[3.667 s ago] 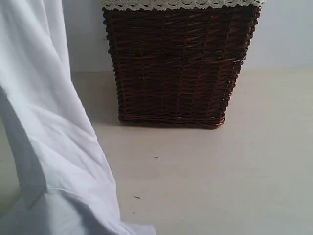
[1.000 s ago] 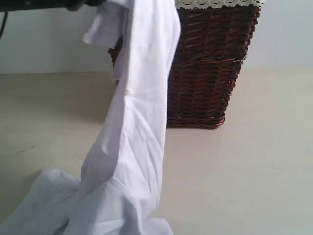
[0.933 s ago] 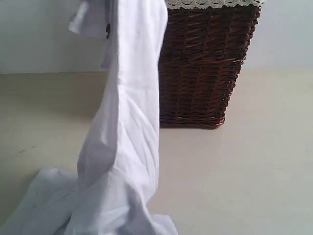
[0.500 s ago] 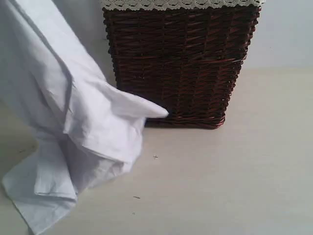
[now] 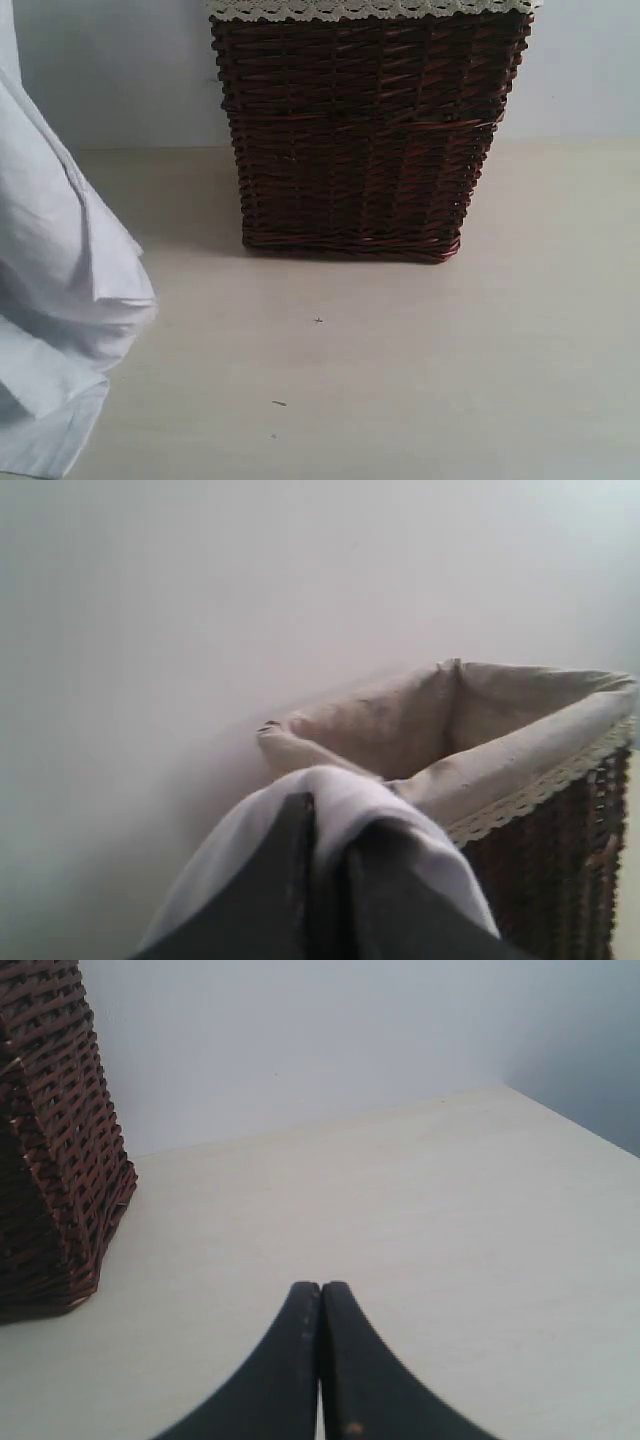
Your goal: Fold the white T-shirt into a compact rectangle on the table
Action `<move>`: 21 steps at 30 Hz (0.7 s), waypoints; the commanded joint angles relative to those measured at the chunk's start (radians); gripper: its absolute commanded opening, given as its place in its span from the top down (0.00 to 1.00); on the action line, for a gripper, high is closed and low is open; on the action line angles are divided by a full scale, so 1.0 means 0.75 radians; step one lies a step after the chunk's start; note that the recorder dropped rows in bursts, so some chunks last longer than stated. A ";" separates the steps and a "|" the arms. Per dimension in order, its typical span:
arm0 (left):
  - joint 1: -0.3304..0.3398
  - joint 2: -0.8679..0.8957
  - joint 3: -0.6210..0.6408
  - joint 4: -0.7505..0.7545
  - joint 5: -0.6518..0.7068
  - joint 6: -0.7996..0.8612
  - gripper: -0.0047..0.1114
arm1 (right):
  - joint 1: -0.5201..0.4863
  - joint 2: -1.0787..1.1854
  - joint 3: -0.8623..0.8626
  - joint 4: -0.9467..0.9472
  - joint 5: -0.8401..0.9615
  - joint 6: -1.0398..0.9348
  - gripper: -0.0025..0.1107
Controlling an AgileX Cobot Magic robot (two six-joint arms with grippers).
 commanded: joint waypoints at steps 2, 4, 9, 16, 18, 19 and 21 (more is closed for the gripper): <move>0.003 -0.011 -0.013 0.067 -0.381 -0.005 0.96 | -0.006 -0.005 0.003 -0.011 -0.012 -0.006 0.98; 0.003 -0.011 -0.013 0.079 -0.581 0.005 0.96 | -0.006 -0.005 0.003 -0.011 -0.012 -0.006 0.98; 0.008 0.011 -0.013 0.077 -0.918 0.125 0.96 | -0.006 -0.005 0.003 -0.011 -0.012 -0.006 0.98; 0.008 0.011 -0.016 0.068 -1.142 0.192 0.96 | -0.006 -0.005 0.003 -0.011 -0.012 -0.006 0.98; 0.008 0.010 -0.041 0.058 -1.180 0.203 0.96 | -0.006 -0.005 0.003 -0.011 -0.012 -0.006 0.98; 0.008 0.010 -0.061 0.058 -1.206 0.218 0.96 | -0.006 -0.005 0.003 -0.011 -0.012 -0.006 0.98; 0.008 0.010 -0.107 0.062 -1.251 0.285 0.96 | -0.006 -0.005 0.003 -0.011 -0.012 -0.006 0.98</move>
